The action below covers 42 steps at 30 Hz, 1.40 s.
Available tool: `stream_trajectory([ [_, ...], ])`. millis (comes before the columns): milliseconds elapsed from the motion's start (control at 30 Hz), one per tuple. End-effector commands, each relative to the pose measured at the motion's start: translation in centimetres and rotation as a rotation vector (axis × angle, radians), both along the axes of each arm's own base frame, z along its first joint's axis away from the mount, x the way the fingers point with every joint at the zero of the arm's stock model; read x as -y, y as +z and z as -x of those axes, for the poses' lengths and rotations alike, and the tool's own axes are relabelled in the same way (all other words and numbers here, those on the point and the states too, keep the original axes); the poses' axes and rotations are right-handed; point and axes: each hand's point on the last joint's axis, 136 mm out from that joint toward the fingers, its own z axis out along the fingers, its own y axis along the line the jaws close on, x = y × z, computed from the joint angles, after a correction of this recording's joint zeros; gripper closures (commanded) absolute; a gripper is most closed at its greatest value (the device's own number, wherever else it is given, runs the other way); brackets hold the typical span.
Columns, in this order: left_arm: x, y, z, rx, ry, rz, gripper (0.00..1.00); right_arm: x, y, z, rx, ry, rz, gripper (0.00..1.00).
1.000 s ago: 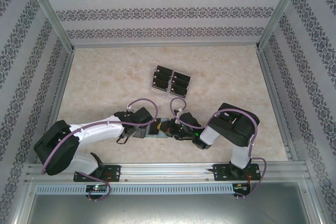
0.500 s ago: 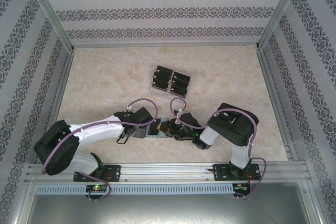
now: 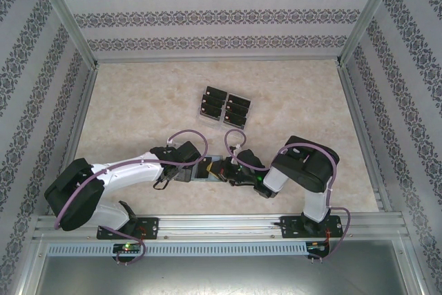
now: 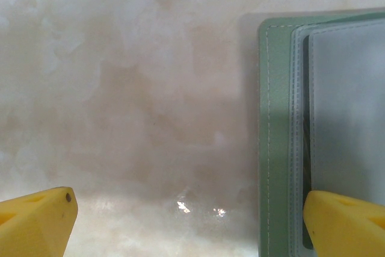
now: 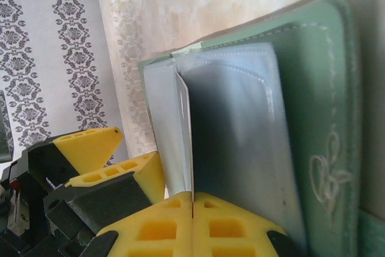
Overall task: Put the credit cards into the card holder
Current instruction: Insert the credit card into the card slot.
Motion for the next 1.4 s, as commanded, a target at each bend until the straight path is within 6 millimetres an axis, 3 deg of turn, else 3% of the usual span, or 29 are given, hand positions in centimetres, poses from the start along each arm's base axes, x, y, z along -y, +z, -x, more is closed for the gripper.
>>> stream_trajectory([
  [0, -0.3, 0.3, -0.1, 0.002, 0.014, -0.005, 0.02, -0.9, -0.7, 0.9, -0.021, 0.050, 0.003, 1.00],
  [500, -0.1, 0.4, -0.3, 0.004, 0.011, -0.003, 0.02, -1.9, -1.2, 1.0, -0.030, 0.088, -0.002, 0.99],
  [667, -0.1, 0.6, -0.3, 0.009, 0.011, -0.001, 0.02, -1.5, 0.0, 0.8, -0.009, 0.091, 0.001, 0.66],
  [933, 0.0, 1.8, -0.8, 0.032, 0.011, 0.012, 0.02, -0.1, 2.1, 0.6, 0.043, 0.132, 0.138, 0.38],
  [1067, 0.1, 3.2, -1.3, 0.060, 0.008, 0.028, 0.02, 1.0, 3.4, 0.4, 0.080, 0.151, 0.227, 0.37],
  [1167, 0.8, 4.3, -1.6, 0.071, -0.018, 0.050, 0.01, 2.5, 3.9, 0.1, 0.107, 0.147, 0.321, 0.42],
  [1367, 3.4, 4.7, -2.2, 0.042, -0.107, 0.113, 0.01, 6.1, 3.3, -0.2, 0.171, 0.171, 0.601, 0.45],
])
